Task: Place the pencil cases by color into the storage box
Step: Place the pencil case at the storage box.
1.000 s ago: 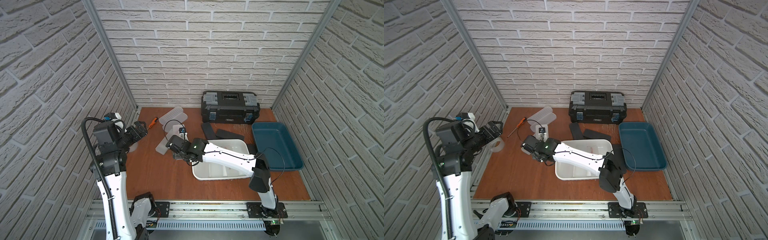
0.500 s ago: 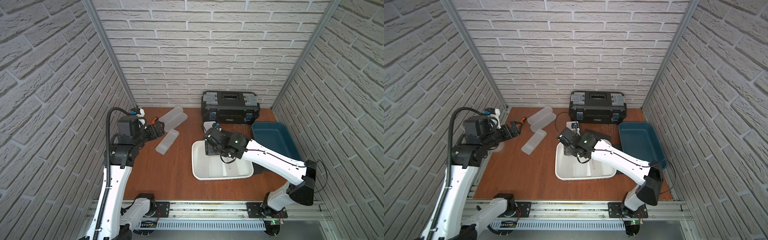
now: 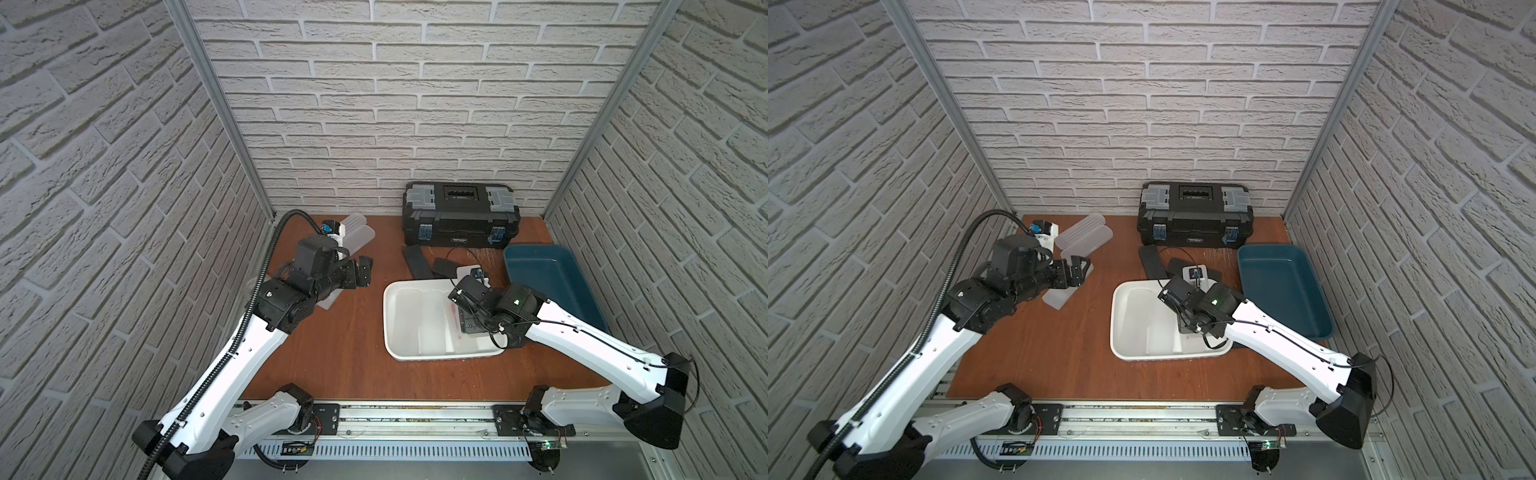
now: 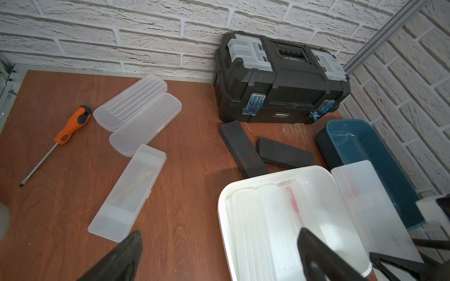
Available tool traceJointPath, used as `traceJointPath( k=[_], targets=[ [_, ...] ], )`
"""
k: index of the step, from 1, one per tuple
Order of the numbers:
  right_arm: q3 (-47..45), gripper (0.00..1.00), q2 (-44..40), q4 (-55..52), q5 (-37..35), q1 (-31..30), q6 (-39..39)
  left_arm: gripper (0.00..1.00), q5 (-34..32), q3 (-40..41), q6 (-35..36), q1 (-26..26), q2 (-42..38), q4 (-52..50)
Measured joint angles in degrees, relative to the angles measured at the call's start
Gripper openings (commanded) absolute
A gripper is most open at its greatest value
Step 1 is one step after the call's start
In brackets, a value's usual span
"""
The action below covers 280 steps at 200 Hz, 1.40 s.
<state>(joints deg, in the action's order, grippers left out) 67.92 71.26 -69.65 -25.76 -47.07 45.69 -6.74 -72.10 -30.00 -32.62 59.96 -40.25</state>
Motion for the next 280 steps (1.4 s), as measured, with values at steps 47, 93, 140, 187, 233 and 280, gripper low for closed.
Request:
traceJointPath(
  k=[47, 93, 140, 187, 233, 280],
  targets=[
    [-4.66, 0.66, -1.44, -1.25, -0.07, 2.97, -0.17, 0.98, -1.99, 0.02, 0.52, -4.09, 1.92, 2.95],
    [-7.13, 0.66, -0.55, 0.04, -0.2, 3.93, -1.62, 0.98, -0.68, 0.61, 1.36, -5.55, 3.15, 5.81],
    [-12.07, 0.66, -0.68, 4.5, -0.07, 4.87, -3.04, 0.98, 3.93, 2.1, 4.7, -7.43, 4.33, 7.93],
    [-15.17, 0.66, -2.03, 9.05, 0.5, 6.43, -4.83, 0.98, 11.65, 8.79, 10.4, -8.02, 1.22, 12.83],
    [-17.0, 0.66, -2.03, 13.27, 1.95, 8.83, -7.34, 0.98, 17.4, 14.67, 14.01, -8.24, -1.44, 18.36],
    [-17.31, 0.66, -0.37, 15.21, 4.2, 11.32, -9.46, 0.98, 18.73, 15.43, 14.93, -8.28, 0.15, 20.87]
  ],
)
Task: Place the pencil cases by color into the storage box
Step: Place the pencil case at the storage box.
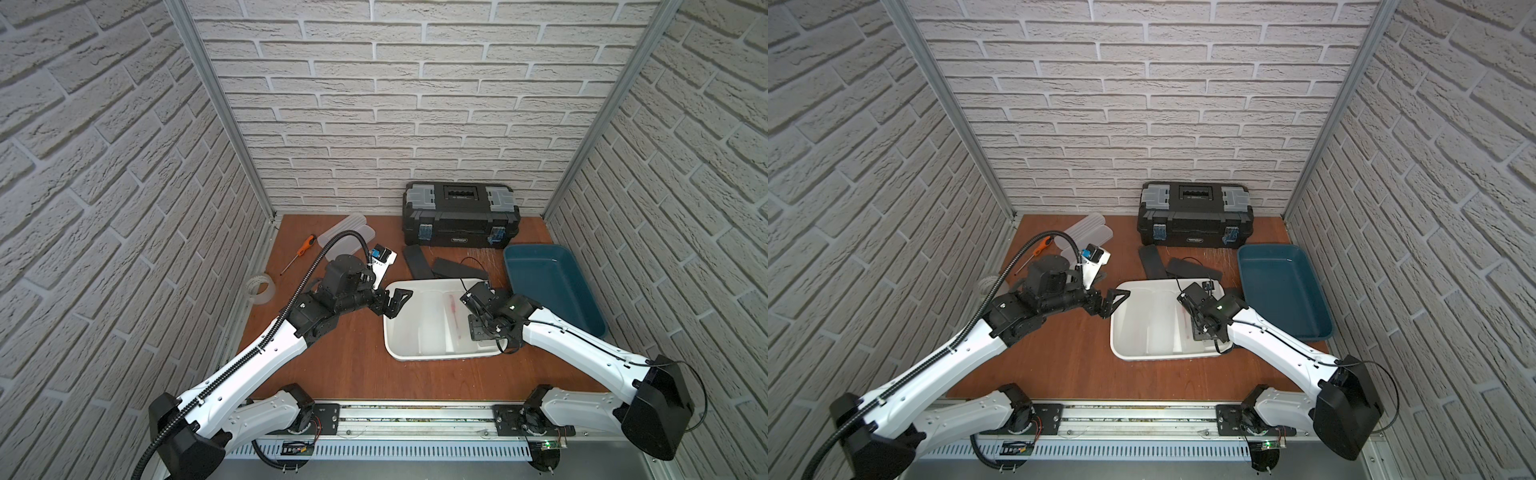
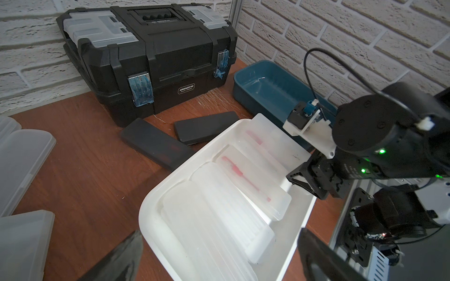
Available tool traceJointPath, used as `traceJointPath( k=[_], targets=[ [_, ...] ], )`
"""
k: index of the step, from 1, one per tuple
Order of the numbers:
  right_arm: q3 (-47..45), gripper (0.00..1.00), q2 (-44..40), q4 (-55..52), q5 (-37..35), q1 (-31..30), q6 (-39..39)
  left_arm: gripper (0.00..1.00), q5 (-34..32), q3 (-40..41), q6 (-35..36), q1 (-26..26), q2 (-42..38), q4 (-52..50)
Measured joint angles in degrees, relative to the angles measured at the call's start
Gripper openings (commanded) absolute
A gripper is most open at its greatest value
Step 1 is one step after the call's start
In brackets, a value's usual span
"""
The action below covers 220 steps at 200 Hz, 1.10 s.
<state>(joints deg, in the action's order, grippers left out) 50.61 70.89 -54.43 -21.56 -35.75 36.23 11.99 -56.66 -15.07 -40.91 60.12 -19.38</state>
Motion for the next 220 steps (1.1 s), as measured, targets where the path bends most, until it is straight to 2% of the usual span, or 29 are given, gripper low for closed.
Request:
traceJointPath(
  k=[146, 220],
  targets=[
    [1.77, 0.66, 10.86, 0.5, 0.66, 3.17, -5.68, 0.98, 0.31, 0.0, 1.18, 0.0, 5.2, 3.52],
    [1.9, 0.7, 14.08, 2.01, 2.82, 5.11, -8.81, 0.98, 0.28, -1.46, 1.46, 0.0, 7.37, 3.54]
  ],
)
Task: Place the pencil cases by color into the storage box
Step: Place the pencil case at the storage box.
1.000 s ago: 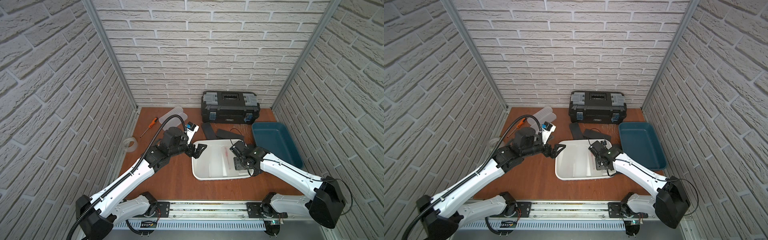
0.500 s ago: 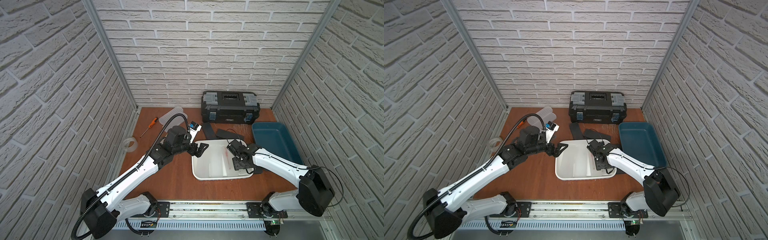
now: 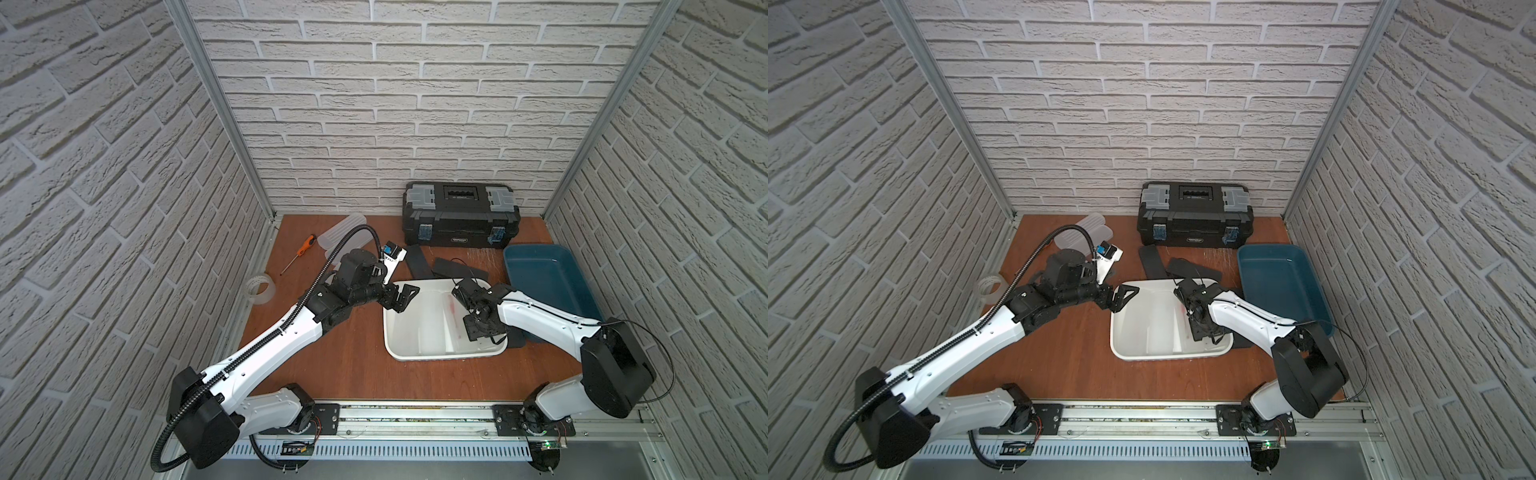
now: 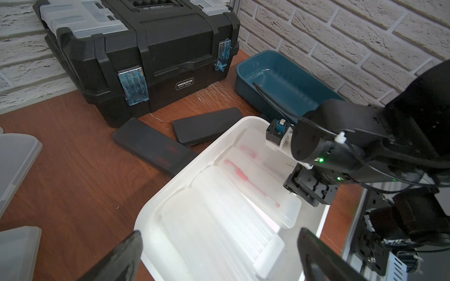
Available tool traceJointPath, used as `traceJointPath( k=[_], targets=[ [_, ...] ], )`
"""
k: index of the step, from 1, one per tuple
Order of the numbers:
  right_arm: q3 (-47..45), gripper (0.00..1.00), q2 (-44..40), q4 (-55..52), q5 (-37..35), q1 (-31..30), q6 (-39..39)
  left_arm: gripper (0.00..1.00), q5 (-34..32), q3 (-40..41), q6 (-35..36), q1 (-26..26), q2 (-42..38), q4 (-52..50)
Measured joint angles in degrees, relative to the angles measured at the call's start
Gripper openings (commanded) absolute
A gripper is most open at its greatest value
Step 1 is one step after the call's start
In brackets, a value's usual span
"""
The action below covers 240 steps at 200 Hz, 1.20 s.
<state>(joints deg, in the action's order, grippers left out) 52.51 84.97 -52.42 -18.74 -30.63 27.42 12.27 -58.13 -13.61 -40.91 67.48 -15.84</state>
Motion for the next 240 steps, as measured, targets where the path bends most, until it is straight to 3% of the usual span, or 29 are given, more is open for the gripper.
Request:
traceJointPath(
  k=[161, 240],
  targets=[
    [-1.7, 0.85, -0.13, 11.04, 4.13, 2.08, 2.43, 0.98, -3.1, -3.06, -1.03, 0.0, 1.11, -2.12],
    [0.83, 0.85, -9.64, 11.47, 1.46, 1.29, 0.74, 0.98, -10.82, -9.38, -1.11, 2.38, 0.59, -14.51]
  ],
)
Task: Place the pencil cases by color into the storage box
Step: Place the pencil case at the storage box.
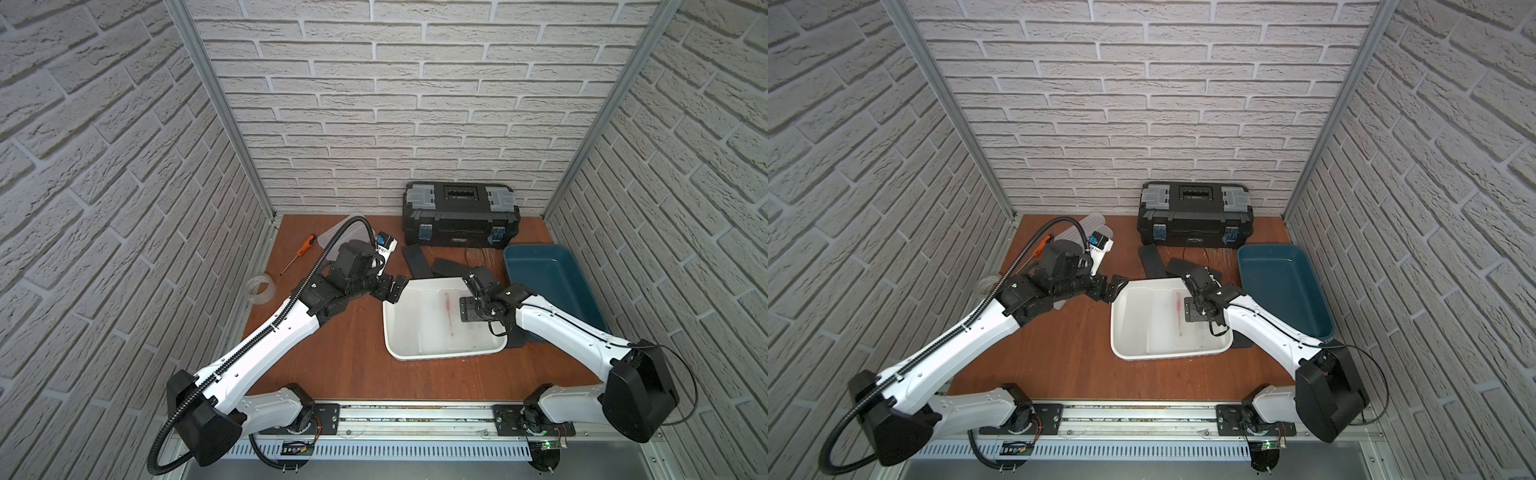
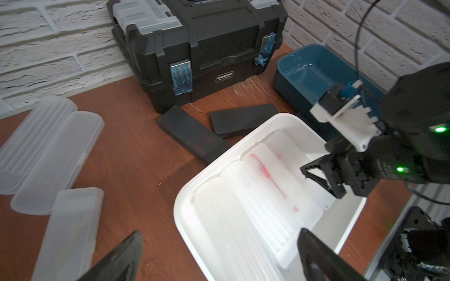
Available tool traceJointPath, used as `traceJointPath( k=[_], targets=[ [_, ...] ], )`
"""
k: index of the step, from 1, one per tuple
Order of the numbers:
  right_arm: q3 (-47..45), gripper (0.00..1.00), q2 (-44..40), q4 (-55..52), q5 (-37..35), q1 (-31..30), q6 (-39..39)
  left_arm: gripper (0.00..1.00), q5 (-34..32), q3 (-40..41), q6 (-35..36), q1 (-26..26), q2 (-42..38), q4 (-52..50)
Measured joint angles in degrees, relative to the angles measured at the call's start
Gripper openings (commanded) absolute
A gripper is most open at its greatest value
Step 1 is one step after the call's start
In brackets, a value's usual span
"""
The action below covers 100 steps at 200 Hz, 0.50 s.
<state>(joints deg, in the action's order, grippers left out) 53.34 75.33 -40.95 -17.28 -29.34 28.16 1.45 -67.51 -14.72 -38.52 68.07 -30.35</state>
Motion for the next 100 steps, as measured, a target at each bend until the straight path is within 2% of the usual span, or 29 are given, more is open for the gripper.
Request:
traceJointPath(
  k=[61, 100],
  targets=[
    [0.26, 0.87, -8.02, 10.86, 3.26, -3.37, -7.54, 0.98, -4.9, -8.57, 2.78, 7.96, 0.15, -12.55],
    [-4.22, 0.87, -8.48, 22.4, 7.19, -4.59, -10.67, 0.98, -4.22, -9.22, 4.92, 17.92, 2.89, -16.74]
  ],
)
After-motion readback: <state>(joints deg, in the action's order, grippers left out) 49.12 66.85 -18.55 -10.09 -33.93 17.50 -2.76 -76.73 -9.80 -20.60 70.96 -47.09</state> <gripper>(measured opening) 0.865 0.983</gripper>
